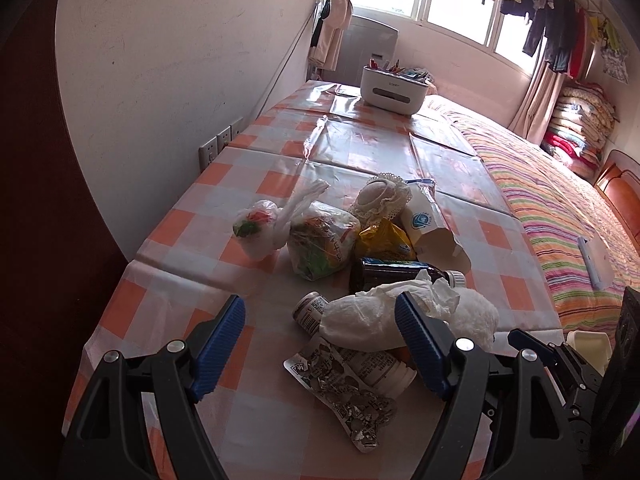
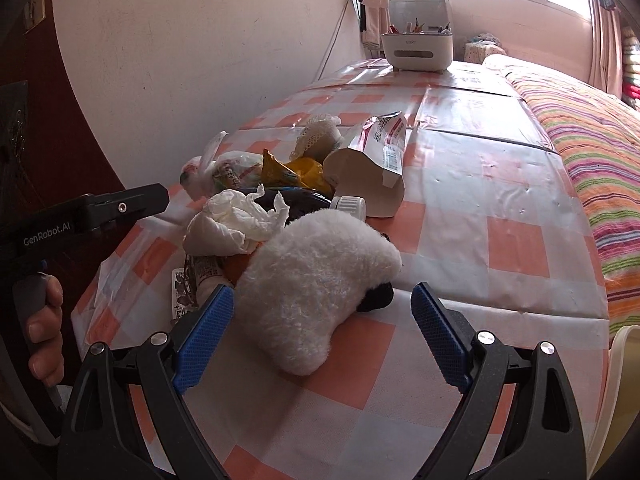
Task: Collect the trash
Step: 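Move both grippers back to the trash pile on the table, then grasp the white fluffy plush with the right gripper while the left gripper grasps the white tissue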
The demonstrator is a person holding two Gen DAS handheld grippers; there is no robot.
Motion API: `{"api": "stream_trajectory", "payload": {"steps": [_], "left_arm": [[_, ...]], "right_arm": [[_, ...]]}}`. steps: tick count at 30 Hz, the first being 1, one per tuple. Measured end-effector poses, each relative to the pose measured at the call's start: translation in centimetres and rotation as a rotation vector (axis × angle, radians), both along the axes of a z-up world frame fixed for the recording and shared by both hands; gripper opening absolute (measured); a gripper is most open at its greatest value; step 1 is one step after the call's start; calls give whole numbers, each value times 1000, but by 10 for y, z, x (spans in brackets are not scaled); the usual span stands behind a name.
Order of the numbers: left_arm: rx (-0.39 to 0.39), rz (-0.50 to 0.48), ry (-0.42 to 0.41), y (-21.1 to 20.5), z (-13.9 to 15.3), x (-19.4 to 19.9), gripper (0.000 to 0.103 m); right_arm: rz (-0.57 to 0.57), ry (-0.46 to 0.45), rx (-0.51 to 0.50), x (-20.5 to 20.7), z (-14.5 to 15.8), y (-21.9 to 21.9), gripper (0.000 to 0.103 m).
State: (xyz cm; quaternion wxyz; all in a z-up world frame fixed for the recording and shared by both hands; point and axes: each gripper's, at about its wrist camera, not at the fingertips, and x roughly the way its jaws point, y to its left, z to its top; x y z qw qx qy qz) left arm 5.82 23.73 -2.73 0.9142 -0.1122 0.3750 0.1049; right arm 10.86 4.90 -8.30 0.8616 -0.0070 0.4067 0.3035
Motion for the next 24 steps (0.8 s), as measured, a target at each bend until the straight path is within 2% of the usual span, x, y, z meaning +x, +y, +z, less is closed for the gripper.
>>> {"api": "stream_trajectory", "payload": {"steps": [9,13,14,15,18,24], "left_arm": [[-21,8,4,5,-1,0,75],[-29,10,4,7,-1,0,75],[-30,12,4,7,0,0,75],[-32,13,4,7,0,0,75],[-37,9,4,8,-1,0,75],[-31,-33,12,-1,-2,4,75]], "right_arm": [[-5,91,-16,21,-18,15,89],[5,91,-15,26,-20,20,88],[2,93,-1,28,-20,18,76],[3,97,9,29,-20,17,70],[-7,100,28,31,-19,11,62],[-45,70,42,29,-14,-2,60]]}}
